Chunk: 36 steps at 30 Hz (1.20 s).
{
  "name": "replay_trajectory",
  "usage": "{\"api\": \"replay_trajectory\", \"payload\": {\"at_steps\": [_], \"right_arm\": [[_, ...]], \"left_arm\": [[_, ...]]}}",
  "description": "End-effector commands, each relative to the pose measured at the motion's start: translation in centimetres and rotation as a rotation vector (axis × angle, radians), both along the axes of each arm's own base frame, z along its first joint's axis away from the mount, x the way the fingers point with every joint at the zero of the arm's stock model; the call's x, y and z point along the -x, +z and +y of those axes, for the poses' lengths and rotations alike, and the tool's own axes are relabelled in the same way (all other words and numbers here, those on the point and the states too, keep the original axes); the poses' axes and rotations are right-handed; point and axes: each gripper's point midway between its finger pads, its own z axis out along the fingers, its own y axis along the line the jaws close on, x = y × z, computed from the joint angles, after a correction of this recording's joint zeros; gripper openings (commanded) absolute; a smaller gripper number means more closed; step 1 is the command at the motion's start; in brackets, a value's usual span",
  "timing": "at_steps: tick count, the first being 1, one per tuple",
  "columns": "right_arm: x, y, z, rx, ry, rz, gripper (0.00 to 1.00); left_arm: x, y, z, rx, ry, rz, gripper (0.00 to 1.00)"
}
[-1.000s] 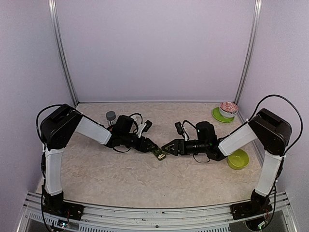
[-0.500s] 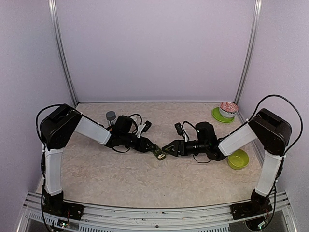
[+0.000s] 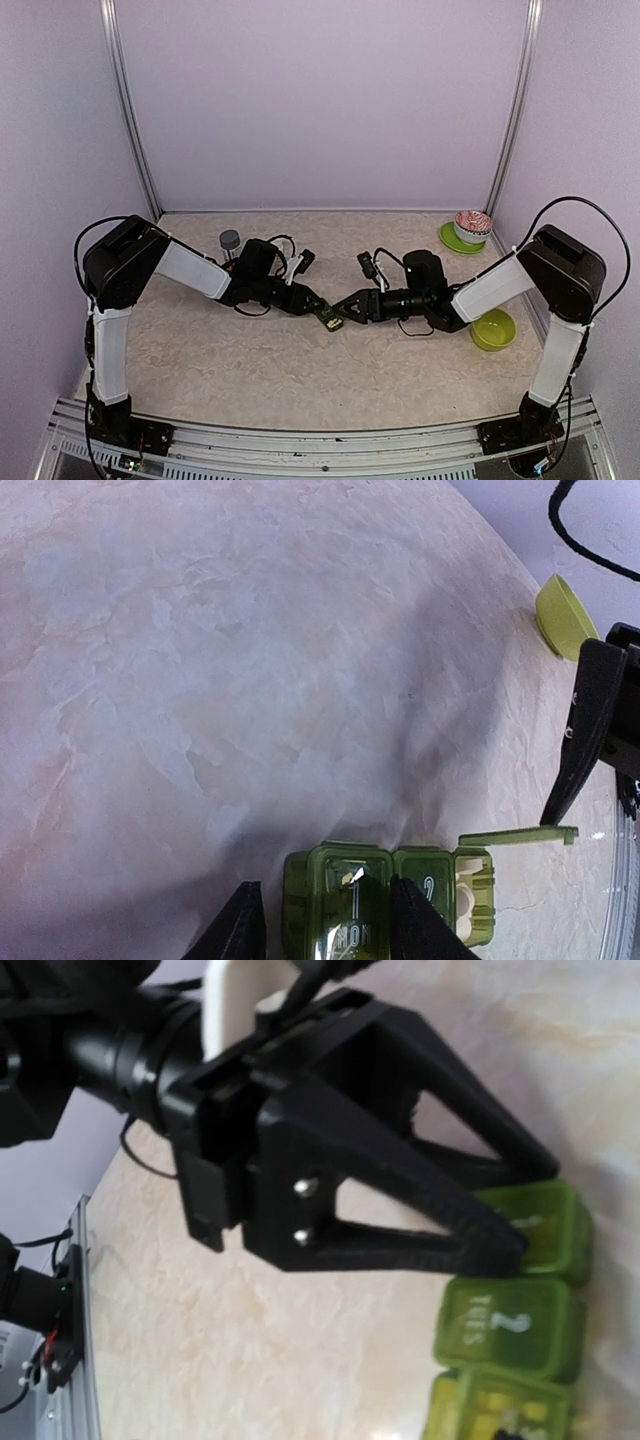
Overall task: Sort the pills into containers
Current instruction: Close the lid of the pill container on the pill container.
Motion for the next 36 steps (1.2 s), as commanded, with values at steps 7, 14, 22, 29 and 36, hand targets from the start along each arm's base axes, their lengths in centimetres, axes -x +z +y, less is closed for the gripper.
{"api": "replay_trajectory", "payload": {"at_steps": [7,14,22,29,36], "right_arm": [[1.2,-0.4,1.8,-0.017,0.078,0.023,0.55],[1.0,-1.5,2.7,-0.009,0.091,0.053,0.49],[1.3,-2.5,3.7,0.045,0.104,0.058,0.48],[0.9,-3.8,3.8,0.099,0.088,0.082,0.47],[0.9,-4.7,3.9,0.135,0.086,0.094,0.47]], "left_arm": [[1.9,-4.0,1.3,-0.122,0.017,0.100,0.41],[1.9,-4.0,1.3,-0.120,0.017,0.101,0.41],[1.8,-4.1,1.2,-0.120,0.019,0.103,0.41],[1.8,-4.0,1.2,-0.122,0.023,0.102,0.41],[1.6,-4.0,1.3,-0.125,0.029,0.100,0.41]]}}
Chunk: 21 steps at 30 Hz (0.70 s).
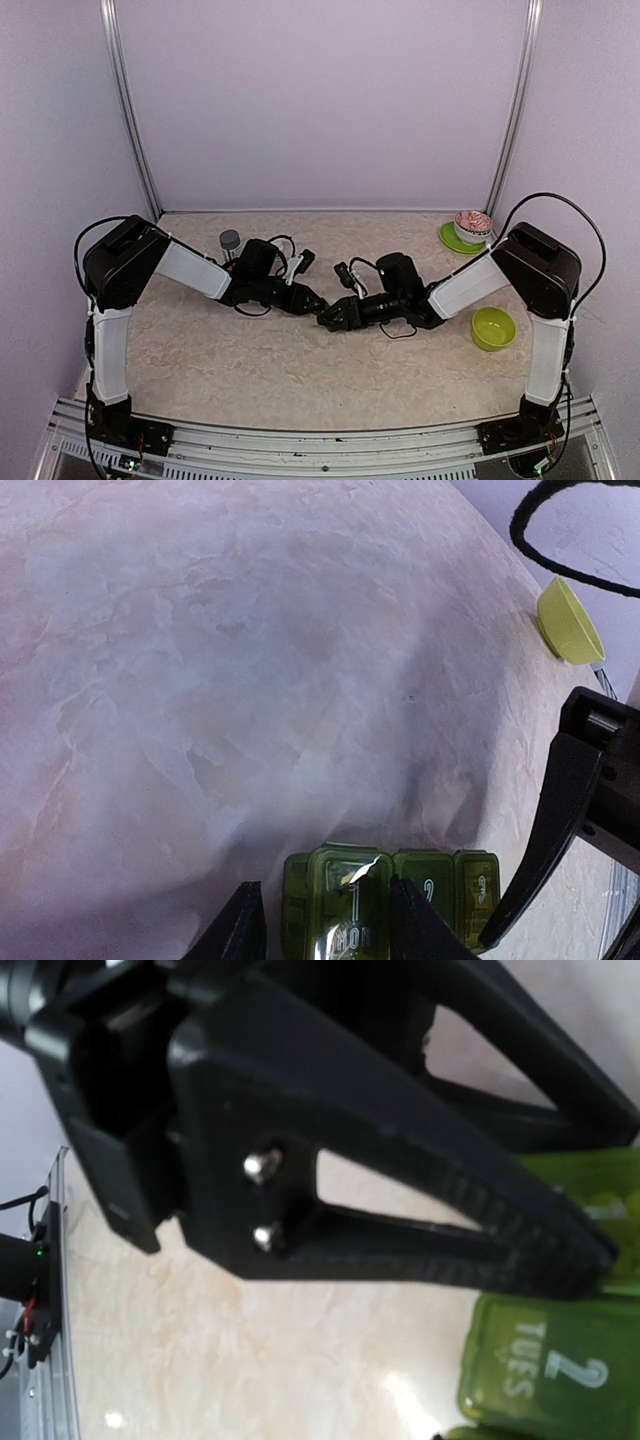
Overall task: Sort the pills into containers
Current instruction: Close the lid of the pill container on the pill container.
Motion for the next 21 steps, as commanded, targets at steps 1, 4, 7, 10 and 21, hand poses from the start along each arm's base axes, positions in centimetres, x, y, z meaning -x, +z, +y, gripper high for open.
{"api": "replay_trajectory", "payload": {"at_steps": [1,4,7,10,21], "right_arm": [[0.2,-1.7,0.2,0.065,0.004,0.015,0.47],[0.3,-2.2,0.3,0.093,0.006,0.016,0.47],[0.6,-2.9,0.3,0.127,0.014,0.015,0.46],[1.0,-3.4,0.1,0.142,0.023,0.018,0.46],[1.5,-4.6,-0.9,0.131,0.006,0.071,0.45]], "left_arm": [[1.7,-4.1,1.4,-0.126,0.019,0.096,0.41],[1.6,-4.2,1.4,-0.129,0.022,0.099,0.41],[1.6,-4.2,1.5,-0.132,0.025,0.102,0.41],[1.7,-4.3,1.6,-0.135,0.025,0.106,0.41],[1.5,-4.2,1.7,-0.139,0.028,0.103,0.41]]}}
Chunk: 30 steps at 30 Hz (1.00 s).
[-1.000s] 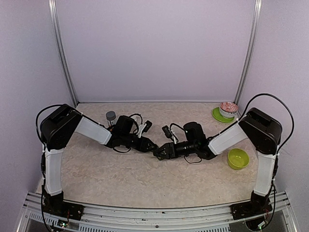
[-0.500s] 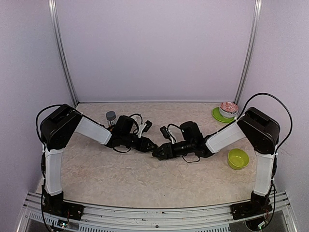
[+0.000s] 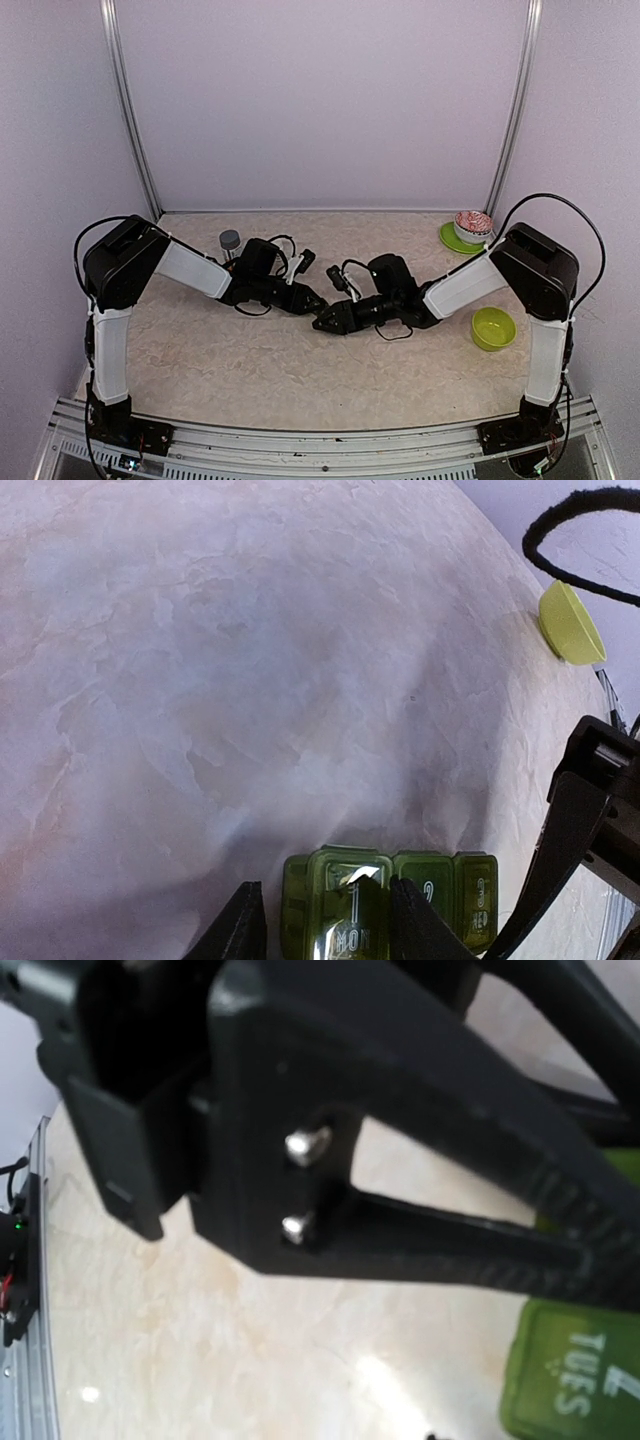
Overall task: Sort the pills into containers
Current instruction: Close the lid of the pill container on the pill container.
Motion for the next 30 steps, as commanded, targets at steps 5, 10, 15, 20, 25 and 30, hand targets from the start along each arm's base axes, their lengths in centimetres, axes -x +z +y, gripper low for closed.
{"api": "replay_trajectory", "payload": {"at_steps": [5,10,15,20,25,30], "right_arm": [[0.9,-3.2,-1.3,0.040,-0.006,0.114,0.44],[1.4,0.7,-0.2,-0.030,0.071,0.011,0.49],[0.5,2.1,-0.7,0.032,0.048,-0.059,0.52],[0.5,1.2,-1.2,0.083,0.037,-0.080,0.53],[0.5,2.7,-1.5,0.120,0.035,-0.173,0.58],[-0.8,4.1,-2.9,0.220,-0.035,-0.281,0.64]], "left_arm": [[1.6,-4.1,1.7,-0.133,0.024,0.094,0.41],[1.4,-4.0,1.8,-0.125,0.035,0.098,0.41],[1.2,-3.0,1.8,-0.092,0.056,0.100,0.51],[1.0,-0.9,2.0,-0.038,0.072,0.073,0.68],[0.8,1.6,2.2,0.011,0.086,0.022,0.98],[0.5,3.8,3.0,0.044,0.129,-0.027,0.99]]}}
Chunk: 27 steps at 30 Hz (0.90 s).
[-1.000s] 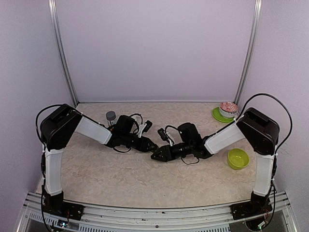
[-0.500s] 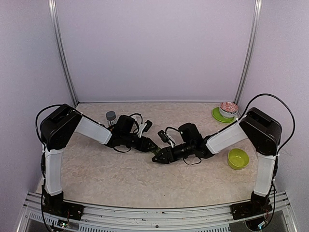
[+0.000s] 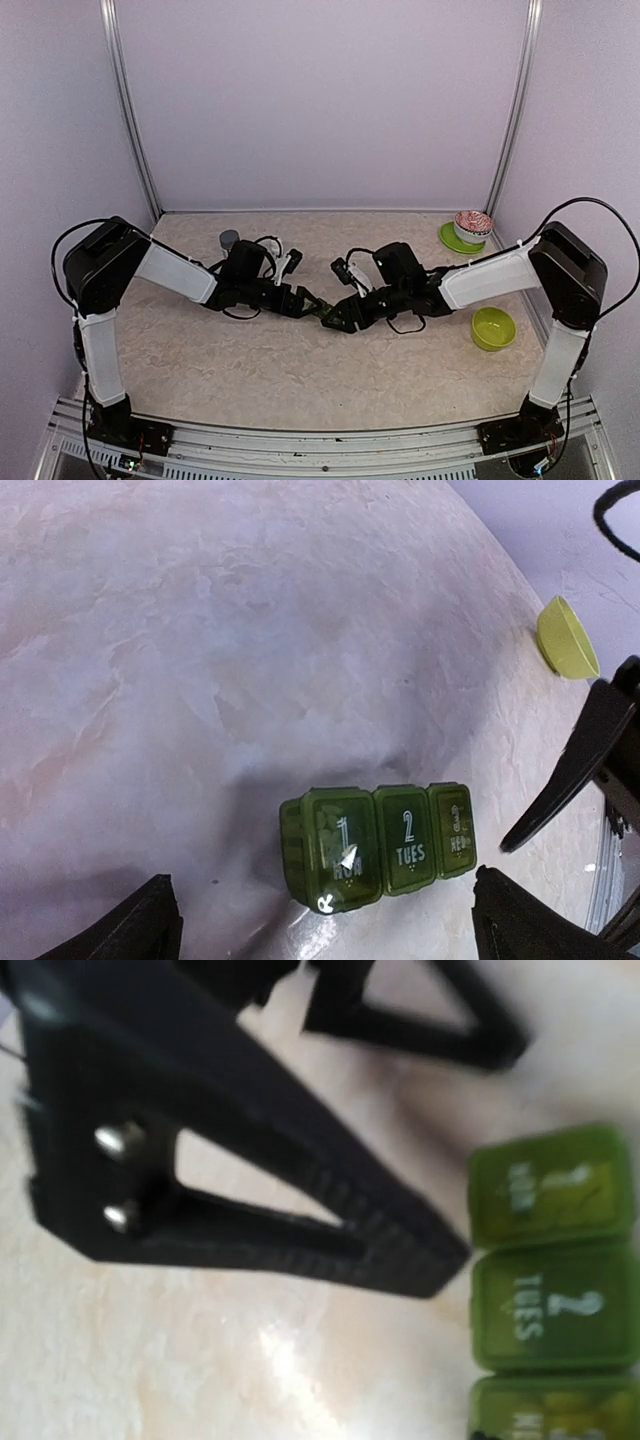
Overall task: Sort the pills into containers
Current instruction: Close the lid of the pill container on the pill container.
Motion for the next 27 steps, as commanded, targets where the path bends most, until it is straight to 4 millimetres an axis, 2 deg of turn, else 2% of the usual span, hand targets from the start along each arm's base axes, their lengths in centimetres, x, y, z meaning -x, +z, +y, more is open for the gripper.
{"api": "replay_trajectory", "payload": {"at_steps": [1,6,11,14,18,27], "right_arm": [[-1.3,2.6,-1.0,0.084,-0.053,-0.157,0.65],[-2.0,2.1,-2.0,0.196,-0.102,-0.240,0.69],[-2.8,0.4,-2.7,0.314,-0.142,-0.289,0.76],[-3.2,-0.5,-2.6,0.365,-0.155,-0.301,0.78],[-3.4,-1.6,-1.9,0.400,-0.148,-0.308,0.79],[-4.2,-3.4,-0.2,0.452,-0.140,-0.304,0.78]], "left_arm": [[-0.8,2.8,1.1,0.037,0.065,-0.058,0.99],[-1.6,5.6,3.4,0.094,0.166,-0.124,0.99],[-1.5,9.1,5.7,0.143,0.255,-0.235,0.99],[-1.3,10.3,6.5,0.149,0.287,-0.287,0.99],[-1.3,11.0,7.3,0.154,0.319,-0.314,0.99],[-1.4,10.8,7.5,0.153,0.329,-0.315,0.99]]}}
